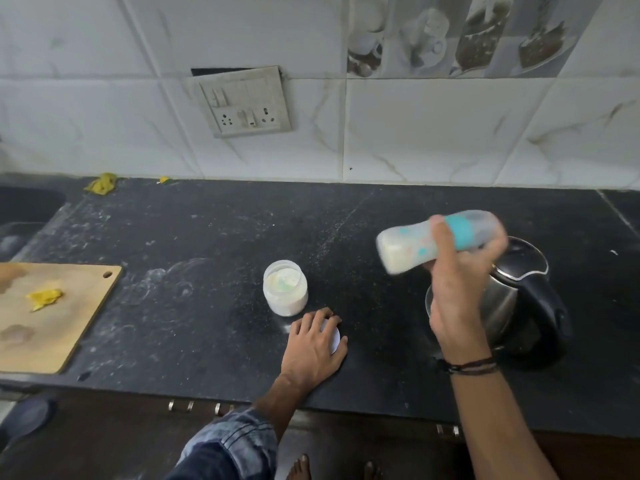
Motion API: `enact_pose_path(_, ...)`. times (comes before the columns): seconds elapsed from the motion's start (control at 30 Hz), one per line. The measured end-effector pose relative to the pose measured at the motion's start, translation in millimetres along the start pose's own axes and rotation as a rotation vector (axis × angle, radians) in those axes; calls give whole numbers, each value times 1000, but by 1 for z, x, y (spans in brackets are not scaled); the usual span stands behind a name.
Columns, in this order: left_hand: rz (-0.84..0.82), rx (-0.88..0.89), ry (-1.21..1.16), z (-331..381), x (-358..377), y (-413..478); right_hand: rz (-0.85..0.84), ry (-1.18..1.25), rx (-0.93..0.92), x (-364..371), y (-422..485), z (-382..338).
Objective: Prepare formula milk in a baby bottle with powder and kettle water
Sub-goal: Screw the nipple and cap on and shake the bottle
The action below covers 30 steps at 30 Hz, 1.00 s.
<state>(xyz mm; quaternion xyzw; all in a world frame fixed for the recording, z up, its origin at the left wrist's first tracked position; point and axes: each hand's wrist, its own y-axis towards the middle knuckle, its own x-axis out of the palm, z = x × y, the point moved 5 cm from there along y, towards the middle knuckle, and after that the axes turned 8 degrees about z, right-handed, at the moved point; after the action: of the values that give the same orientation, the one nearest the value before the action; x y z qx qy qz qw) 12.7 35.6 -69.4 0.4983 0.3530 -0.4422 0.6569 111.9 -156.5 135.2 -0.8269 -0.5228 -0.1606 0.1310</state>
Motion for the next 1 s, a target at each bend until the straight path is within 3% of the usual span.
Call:
enact_pose_path(0.43,-56,-34,-7,0,0,1,-53,-31,273,-10,1,39)
enact_pose_path(0.63,-91,-41,-11,1,-1,2,-194,3,385,-8,-6,44)
enact_pose_path(0.73,-112,-42,-13,0,-2,2,-212,-33,302,-7,-6,37)
enact_pose_path(0.9,-109,-44,-22,2,-4,2,-81,23,16,-4,-8,13)
enact_pose_path(1.0,-124,-50,-25,-1,-2,1,-211,-62,-45,5,-13,6)
